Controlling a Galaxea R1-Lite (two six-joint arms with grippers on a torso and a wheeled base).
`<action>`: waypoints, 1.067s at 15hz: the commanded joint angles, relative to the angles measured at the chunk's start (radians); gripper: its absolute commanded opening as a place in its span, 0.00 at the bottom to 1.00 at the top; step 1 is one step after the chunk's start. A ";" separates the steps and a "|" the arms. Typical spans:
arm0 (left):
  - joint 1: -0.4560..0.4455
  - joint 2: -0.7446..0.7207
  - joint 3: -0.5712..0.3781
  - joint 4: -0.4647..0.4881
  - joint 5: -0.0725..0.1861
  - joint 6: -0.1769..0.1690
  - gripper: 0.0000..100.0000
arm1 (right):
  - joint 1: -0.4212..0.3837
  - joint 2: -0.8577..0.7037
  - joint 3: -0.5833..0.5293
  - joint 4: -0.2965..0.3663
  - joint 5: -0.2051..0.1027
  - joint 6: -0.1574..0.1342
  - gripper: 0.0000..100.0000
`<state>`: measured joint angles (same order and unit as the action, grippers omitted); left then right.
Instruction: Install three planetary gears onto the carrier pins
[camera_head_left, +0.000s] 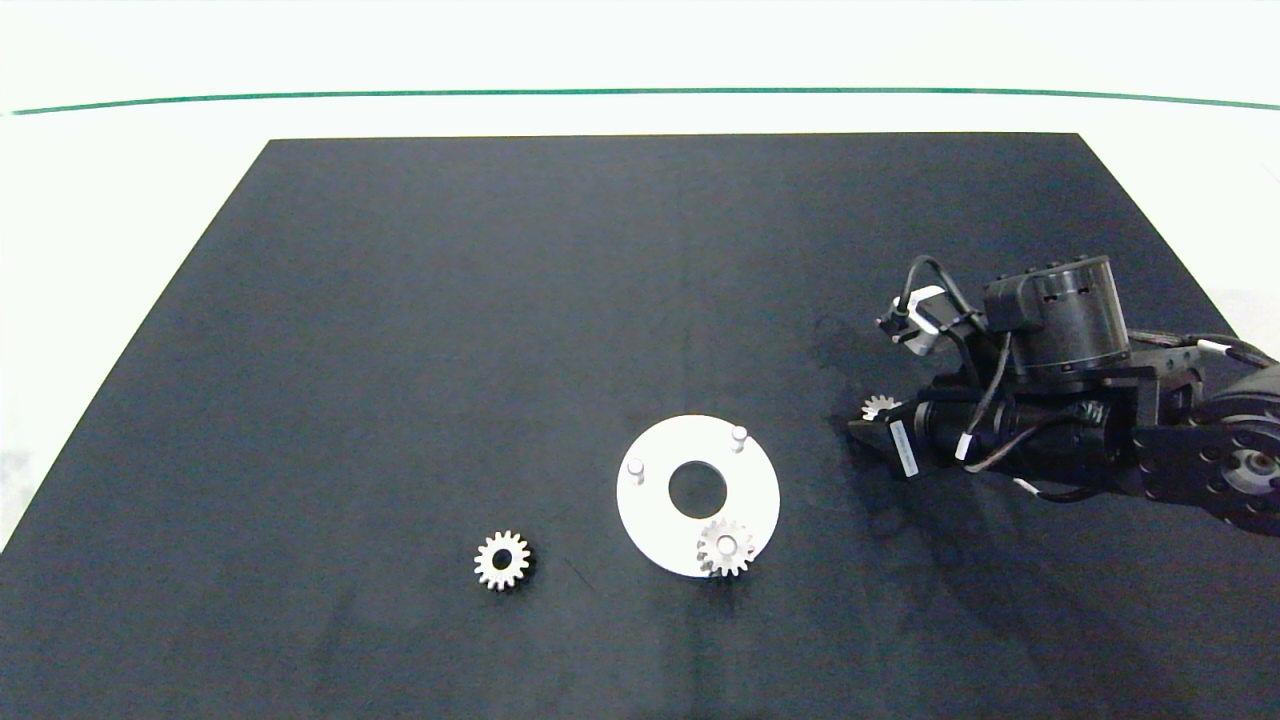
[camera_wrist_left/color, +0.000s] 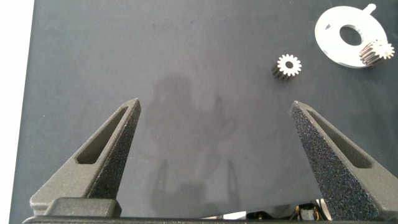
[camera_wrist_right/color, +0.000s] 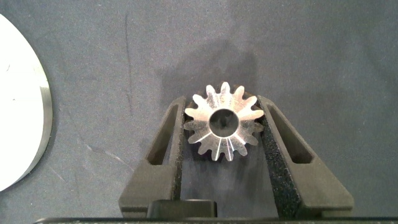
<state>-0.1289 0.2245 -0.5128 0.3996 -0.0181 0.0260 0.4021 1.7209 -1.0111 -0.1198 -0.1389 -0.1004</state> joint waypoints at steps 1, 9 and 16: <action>0.000 -0.001 0.000 0.004 0.000 0.000 1.00 | 0.003 0.000 0.002 0.000 -0.001 -0.001 0.30; -0.011 0.001 0.003 0.004 0.000 0.000 1.00 | 0.038 -0.024 0.000 0.012 -0.002 -0.001 0.16; -0.011 0.001 0.013 0.004 0.000 0.000 1.00 | 0.222 -0.139 -0.123 0.187 -0.050 -0.004 0.16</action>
<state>-0.1385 0.2245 -0.5002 0.4015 -0.0181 0.0260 0.5749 1.6172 -1.0964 0.0543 -0.1711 -0.1030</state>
